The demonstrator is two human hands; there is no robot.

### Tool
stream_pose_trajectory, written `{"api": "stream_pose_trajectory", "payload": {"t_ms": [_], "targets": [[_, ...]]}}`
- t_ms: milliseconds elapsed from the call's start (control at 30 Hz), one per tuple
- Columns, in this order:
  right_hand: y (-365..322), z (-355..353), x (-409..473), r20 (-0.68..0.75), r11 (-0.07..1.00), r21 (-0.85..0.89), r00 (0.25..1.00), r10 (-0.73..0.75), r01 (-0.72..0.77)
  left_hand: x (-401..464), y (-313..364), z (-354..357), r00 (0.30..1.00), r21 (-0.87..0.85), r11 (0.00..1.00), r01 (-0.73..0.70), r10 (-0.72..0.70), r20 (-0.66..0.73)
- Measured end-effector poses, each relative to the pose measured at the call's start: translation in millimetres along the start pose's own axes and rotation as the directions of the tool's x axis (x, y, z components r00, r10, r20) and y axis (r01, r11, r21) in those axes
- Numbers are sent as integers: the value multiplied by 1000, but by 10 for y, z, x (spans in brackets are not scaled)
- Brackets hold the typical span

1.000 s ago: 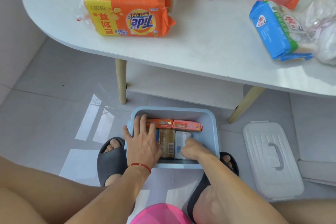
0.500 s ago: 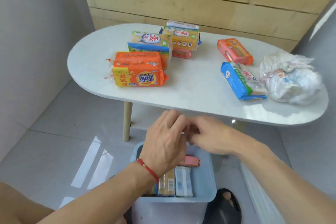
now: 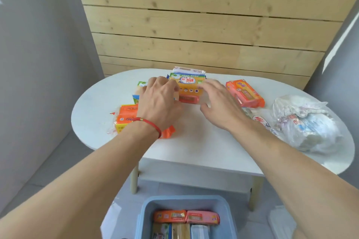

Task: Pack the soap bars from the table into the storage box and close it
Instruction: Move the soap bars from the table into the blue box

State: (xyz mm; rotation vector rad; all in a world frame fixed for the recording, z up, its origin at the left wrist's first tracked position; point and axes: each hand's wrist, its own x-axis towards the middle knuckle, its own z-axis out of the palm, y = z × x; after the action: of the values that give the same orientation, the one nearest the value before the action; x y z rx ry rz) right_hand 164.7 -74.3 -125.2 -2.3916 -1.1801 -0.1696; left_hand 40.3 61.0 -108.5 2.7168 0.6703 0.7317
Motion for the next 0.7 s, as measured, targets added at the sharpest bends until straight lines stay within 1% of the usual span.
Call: {"api": "stream_pose_trajectory", "payload": {"t_ms": [33, 100, 133, 167, 267, 333, 367, 500, 567, 633, 700], "targets": [[10, 62, 116, 11, 999, -39, 1000, -22, 23, 25, -26, 35, 1000, -10, 1000, 12, -12, 8], [37, 194, 305, 86, 994, -95, 996, -39, 47, 51, -57, 87, 1000, -12, 999, 30, -30, 3], [54, 258, 366, 120, 995, -93, 992, -30, 41, 54, -66, 102, 1000, -8, 1000, 30, -30, -8], [64, 315, 410, 119, 996, -81, 993, -15, 24, 53, -71, 109, 1000, -10, 1000, 24, -24, -19], [43, 370, 491, 0, 996, -77, 999, 49, -49, 22, -66, 93, 998, -45, 999, -11, 8, -68], [-19, 341, 536, -30, 989, -125, 996, 80, -83, -22, -77, 65, 996, -65, 997, -30, 24, -88], [-44, 317, 546, -22, 986, -121, 994, 109, -111, -39, -77, 53, 996, -75, 996, -39, 32, -88], [-144, 185, 436, 38, 947, 96, 952, 304, -306, -132, -31, -21, 993, -98, 990, -101, 94, -78], [-176, 58, 307, 61, 924, 89, 928, 367, -371, -219, 19, -108, 988, -128, 983, -132, 120, -96], [-185, -111, 130, 96, 879, 151, 892, 442, -452, -352, 91, -212, 979, -172, 968, -180, 159, -129], [-172, -267, -166, 154, 809, 299, 862, 482, -506, -588, 200, -293, 971, -252, 943, -219, 184, -153]]}}
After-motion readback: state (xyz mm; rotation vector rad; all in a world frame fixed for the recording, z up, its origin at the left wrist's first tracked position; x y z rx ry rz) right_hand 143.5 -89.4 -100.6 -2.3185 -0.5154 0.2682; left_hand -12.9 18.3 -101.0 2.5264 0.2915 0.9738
